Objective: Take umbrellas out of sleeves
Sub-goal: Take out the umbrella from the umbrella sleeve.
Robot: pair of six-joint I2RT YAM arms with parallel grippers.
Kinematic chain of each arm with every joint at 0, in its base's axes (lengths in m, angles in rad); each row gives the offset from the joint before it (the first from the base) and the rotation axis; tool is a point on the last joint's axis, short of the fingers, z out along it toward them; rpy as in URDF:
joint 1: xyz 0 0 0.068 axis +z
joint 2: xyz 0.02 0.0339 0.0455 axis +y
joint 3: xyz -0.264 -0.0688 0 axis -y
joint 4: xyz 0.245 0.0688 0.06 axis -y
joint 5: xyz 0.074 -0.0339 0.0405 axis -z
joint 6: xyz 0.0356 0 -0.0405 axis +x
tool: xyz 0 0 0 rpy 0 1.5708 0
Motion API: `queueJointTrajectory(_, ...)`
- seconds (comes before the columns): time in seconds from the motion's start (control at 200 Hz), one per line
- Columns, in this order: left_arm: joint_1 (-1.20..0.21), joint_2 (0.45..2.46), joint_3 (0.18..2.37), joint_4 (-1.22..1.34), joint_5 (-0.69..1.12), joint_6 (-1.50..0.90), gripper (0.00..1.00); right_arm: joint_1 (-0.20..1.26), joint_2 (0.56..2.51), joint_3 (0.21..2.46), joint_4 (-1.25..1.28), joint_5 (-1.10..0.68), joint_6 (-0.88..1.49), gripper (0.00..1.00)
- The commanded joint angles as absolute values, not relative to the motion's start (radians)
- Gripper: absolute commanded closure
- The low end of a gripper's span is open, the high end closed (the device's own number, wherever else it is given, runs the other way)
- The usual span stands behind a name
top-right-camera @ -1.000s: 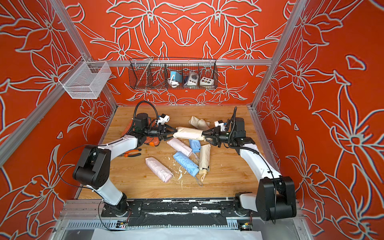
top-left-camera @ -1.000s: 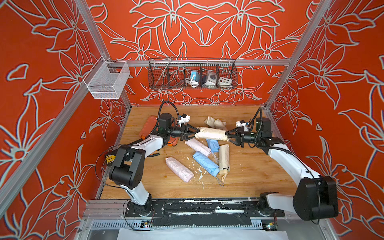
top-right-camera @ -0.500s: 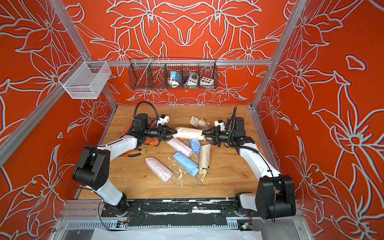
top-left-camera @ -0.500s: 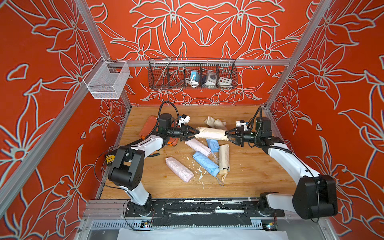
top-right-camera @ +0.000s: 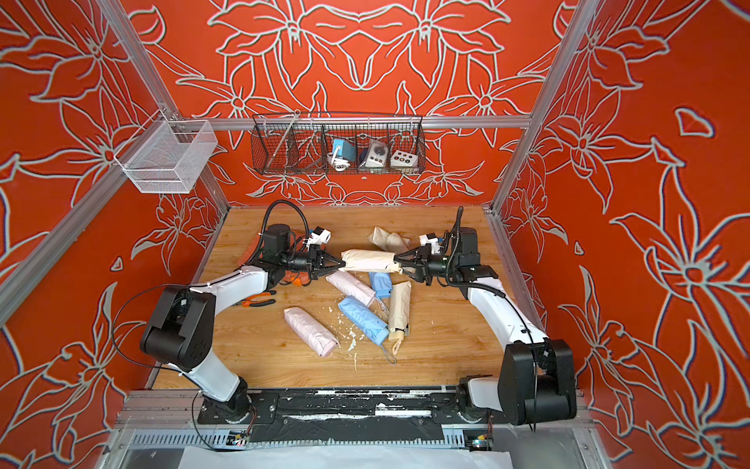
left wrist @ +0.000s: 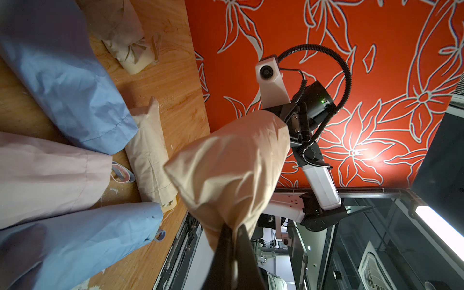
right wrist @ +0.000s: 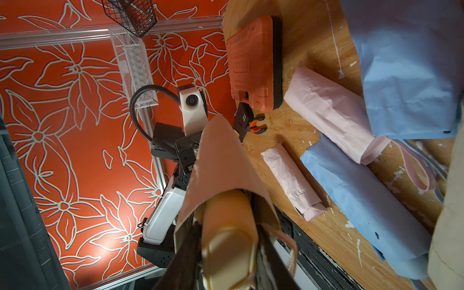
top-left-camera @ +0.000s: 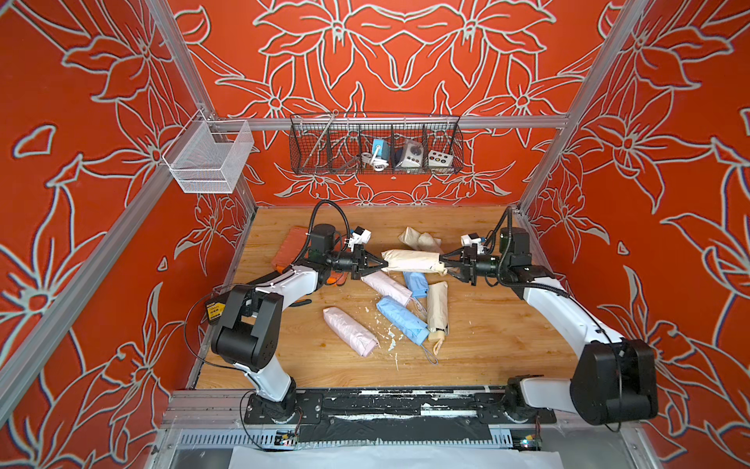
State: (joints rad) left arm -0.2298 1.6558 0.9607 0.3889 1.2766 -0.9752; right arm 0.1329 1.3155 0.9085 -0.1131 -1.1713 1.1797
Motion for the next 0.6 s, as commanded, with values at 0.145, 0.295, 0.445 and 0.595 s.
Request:
queueJointTrajectory(0.145, -0.185, 1.629, 0.995, 0.328, 1.272, -0.917, 1.00, 0.129, 1.316, 0.969, -0.140, -1.192, 1.124, 0.82)
queueJointTrajectory(0.295, -0.134, 1.619, 1.008, 0.273, 1.237, -0.885, 1.00, 0.126, 1.317, 0.974, -0.170, -1.187, 1.101, 0.82)
queueJointTrajectory(0.445, -0.110, 1.614, 1.026, 0.192, 1.212, -0.821, 1.00, 0.124, 1.315, 0.974, -0.177, -1.188, 1.094, 0.82)
queueJointTrajectory(0.595, -0.079, 1.600, 1.027, 0.171, 1.183, -0.809, 1.00, 0.113, 1.309, 0.980, -0.192, -1.181, 1.085, 0.82)
